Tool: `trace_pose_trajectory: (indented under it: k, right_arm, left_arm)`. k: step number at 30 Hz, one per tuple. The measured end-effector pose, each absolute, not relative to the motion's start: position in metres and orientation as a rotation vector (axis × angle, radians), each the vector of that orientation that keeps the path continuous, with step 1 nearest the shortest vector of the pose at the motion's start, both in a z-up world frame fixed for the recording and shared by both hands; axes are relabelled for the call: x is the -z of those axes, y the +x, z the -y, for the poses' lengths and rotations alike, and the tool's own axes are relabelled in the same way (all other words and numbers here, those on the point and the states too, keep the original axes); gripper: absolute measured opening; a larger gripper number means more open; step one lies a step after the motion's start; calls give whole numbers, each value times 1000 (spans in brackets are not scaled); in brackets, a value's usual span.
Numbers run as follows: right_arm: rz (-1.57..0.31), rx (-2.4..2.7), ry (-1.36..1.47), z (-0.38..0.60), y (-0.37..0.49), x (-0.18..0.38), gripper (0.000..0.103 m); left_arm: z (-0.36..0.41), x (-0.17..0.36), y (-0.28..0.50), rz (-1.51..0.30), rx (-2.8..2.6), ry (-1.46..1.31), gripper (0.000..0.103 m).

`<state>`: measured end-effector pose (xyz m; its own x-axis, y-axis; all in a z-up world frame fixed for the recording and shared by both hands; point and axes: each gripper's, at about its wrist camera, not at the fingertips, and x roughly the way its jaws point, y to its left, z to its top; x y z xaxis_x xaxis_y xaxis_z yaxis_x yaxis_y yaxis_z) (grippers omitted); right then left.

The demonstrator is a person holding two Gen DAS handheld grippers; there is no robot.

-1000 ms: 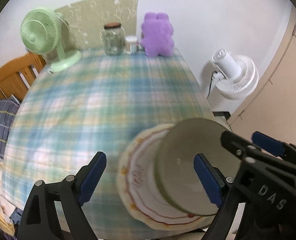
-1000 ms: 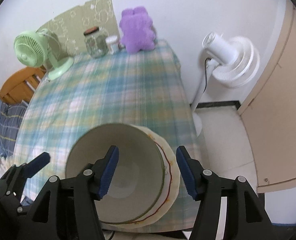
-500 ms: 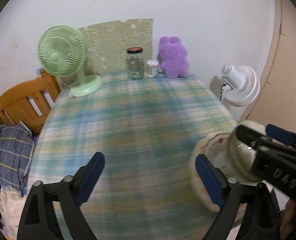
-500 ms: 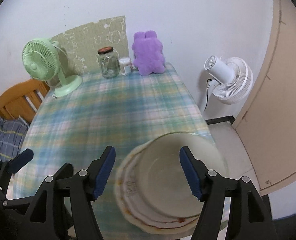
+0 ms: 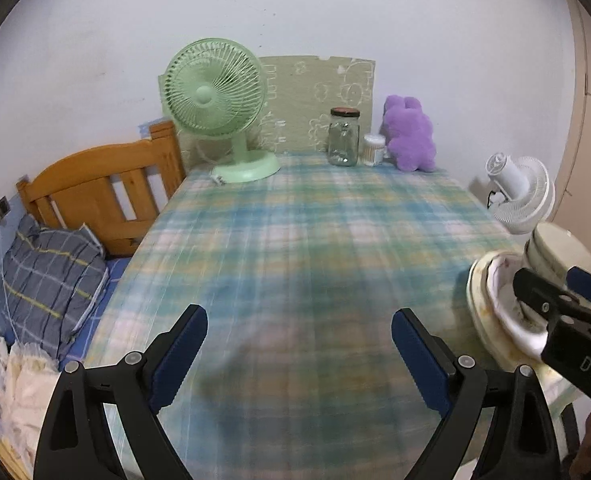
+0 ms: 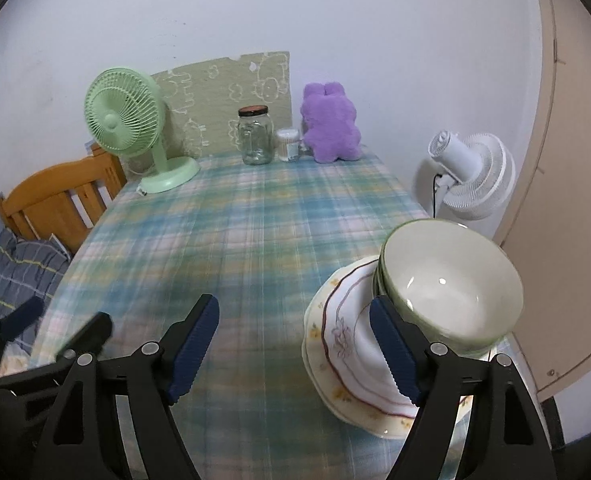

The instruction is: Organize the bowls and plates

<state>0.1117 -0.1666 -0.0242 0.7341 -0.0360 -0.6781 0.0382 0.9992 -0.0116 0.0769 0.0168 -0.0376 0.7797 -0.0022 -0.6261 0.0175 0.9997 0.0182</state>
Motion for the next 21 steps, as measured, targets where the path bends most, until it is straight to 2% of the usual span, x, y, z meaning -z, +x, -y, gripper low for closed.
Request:
trace_pose_trajectory:
  k: [9, 21]
  right_arm:
    - [-707, 22, 22, 155, 68, 43, 82]
    - [-632, 33, 5, 140, 41, 26, 87]
  left_arm:
    - [-36, 47, 37, -626, -15, 4, 95]
    - [-44, 32, 18, -574, 3, -4, 98]
